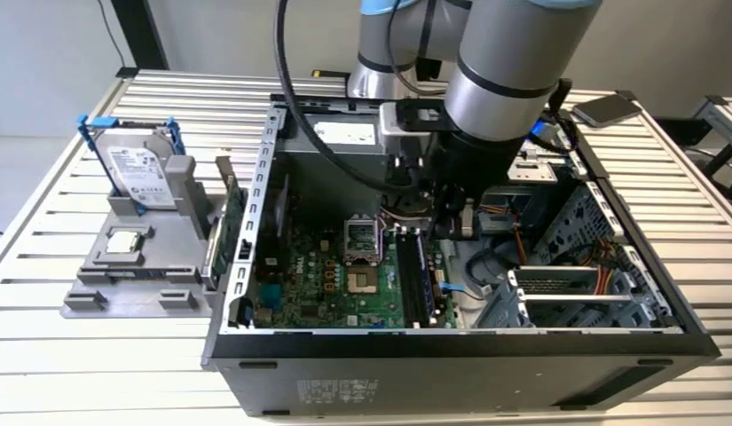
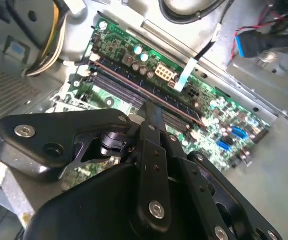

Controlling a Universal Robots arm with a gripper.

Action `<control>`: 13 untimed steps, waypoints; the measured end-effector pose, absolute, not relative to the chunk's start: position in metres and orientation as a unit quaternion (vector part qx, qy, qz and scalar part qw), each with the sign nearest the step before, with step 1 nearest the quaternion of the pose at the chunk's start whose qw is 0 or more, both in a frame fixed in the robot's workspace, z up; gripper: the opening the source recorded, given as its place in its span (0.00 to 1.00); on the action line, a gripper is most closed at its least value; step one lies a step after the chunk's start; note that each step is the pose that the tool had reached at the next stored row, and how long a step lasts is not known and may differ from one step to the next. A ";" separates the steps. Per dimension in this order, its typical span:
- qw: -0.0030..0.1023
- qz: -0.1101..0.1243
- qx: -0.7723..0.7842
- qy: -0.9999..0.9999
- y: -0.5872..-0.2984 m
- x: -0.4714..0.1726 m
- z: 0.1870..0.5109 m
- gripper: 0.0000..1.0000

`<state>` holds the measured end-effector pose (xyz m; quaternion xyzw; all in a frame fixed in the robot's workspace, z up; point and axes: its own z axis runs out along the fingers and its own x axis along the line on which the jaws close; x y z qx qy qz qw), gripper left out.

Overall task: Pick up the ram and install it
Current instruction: 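Press down the ram until it locks into place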

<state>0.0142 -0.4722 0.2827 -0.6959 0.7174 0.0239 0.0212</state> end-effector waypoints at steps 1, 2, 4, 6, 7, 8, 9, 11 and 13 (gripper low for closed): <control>0.021 0.024 -0.696 0.717 -0.472 0.014 0.287 0.00; 0.021 0.024 -0.696 0.717 -0.472 0.014 0.292 0.00; 0.021 0.024 -0.696 0.717 -0.472 0.014 0.301 0.00; 0.021 0.024 -0.696 0.717 -0.472 0.014 0.310 0.00; 0.021 0.024 -0.696 0.717 -0.472 0.014 0.315 0.00; 0.021 0.024 -0.696 0.717 -0.472 0.014 0.319 0.00; 0.021 0.024 -0.696 0.717 -0.472 0.014 0.324 0.00; 0.021 0.024 -0.696 0.717 -0.472 0.014 0.332 0.00; 0.021 0.024 -0.696 0.717 -0.472 0.014 0.334 0.00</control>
